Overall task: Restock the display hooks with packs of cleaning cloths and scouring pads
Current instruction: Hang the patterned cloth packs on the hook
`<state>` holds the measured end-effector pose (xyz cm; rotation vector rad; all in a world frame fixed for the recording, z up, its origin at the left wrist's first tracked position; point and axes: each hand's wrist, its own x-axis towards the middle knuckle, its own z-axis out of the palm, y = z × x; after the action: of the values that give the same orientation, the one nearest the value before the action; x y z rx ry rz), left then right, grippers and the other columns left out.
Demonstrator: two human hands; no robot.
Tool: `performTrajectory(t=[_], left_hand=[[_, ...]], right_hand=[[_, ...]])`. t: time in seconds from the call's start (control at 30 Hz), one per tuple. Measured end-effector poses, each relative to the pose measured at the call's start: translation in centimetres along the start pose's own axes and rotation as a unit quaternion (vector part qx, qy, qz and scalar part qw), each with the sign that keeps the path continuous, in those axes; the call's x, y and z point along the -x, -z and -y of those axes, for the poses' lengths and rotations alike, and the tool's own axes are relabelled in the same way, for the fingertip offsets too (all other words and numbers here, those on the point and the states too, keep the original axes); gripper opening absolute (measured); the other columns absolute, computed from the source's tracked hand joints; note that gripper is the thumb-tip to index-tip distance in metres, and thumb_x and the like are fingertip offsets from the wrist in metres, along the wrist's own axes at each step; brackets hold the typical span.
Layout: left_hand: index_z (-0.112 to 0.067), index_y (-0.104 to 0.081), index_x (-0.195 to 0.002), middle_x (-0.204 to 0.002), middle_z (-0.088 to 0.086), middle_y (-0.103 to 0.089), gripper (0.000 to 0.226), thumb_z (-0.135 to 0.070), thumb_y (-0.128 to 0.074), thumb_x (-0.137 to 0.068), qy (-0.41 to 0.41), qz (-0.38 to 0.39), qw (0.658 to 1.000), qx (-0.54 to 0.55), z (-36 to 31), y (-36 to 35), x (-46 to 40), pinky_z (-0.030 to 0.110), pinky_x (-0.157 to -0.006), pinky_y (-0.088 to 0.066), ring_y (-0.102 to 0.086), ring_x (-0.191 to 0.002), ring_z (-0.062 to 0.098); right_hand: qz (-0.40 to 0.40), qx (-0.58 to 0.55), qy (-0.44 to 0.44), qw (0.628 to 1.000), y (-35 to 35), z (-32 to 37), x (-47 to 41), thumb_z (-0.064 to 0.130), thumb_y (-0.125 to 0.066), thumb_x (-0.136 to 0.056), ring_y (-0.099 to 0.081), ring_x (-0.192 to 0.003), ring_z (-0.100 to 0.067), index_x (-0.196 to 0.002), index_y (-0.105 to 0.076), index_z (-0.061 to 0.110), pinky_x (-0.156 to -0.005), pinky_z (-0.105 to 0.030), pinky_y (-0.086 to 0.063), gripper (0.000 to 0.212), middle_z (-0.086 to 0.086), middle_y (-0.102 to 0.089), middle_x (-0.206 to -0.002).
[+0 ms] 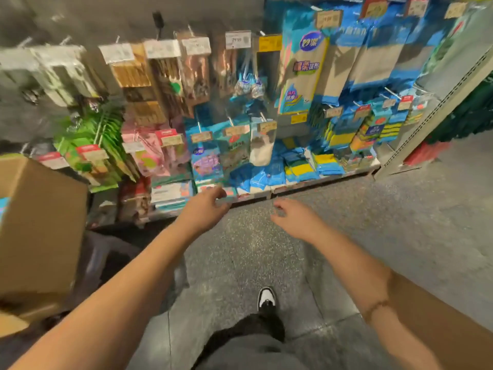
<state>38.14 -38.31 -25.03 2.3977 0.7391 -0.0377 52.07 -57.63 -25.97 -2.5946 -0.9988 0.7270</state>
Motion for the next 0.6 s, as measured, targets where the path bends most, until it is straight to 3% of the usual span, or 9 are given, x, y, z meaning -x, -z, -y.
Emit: performTrajectory(t=[0.27, 0.43, 0.6], left_hand=[[-0.016, -0.063, -0.121, -0.123, 0.005, -0.064, 0.031, -0.035, -0.059, -0.096, 0.081, 0.037, 0.996, -0.018, 14.8, 3.2, 17.2, 0.032, -0.086, -0.048, -0.062, -0.112, 0.023], [-0.016, -0.062, -0.125, -0.121, 0.001, -0.064, 0.031, -0.035, -0.056, -0.100, 0.106, -0.008, 0.994, -0.005, 21.2, 7.8, 22.8, 0.029, -0.082, -0.042, -0.060, -0.107, 0.017], [-0.028, -0.061, -0.103, -0.104, -0.009, -0.065, 0.008, -0.034, -0.060, -0.098, 0.144, -0.061, 0.984, 0.091, 29.3, 12.5, 25.9, 0.031, -0.081, -0.048, -0.062, -0.097, 0.013]], right_hand=[[0.093, -0.016, 0.012, 0.996, -14.0, 11.1, 10.1, 0.036, -0.051, -0.100, -0.050, -0.128, -0.027, -0.143, -0.049, 0.012, -0.105, -0.035, -0.042, 0.049, -0.011, -0.051, -0.143], [0.124, -0.014, 0.046, 0.991, -18.2, 20.2, 13.3, 0.040, -0.051, -0.100, -0.046, -0.134, -0.024, -0.147, -0.044, 0.018, -0.110, -0.036, -0.038, 0.052, -0.006, -0.045, -0.150], [0.120, -0.029, 0.073, 0.990, -22.0, 30.9, 13.2, 0.041, -0.051, -0.100, -0.048, -0.131, -0.017, -0.146, -0.046, 0.021, -0.107, -0.032, -0.038, 0.050, 0.000, -0.047, -0.146]])
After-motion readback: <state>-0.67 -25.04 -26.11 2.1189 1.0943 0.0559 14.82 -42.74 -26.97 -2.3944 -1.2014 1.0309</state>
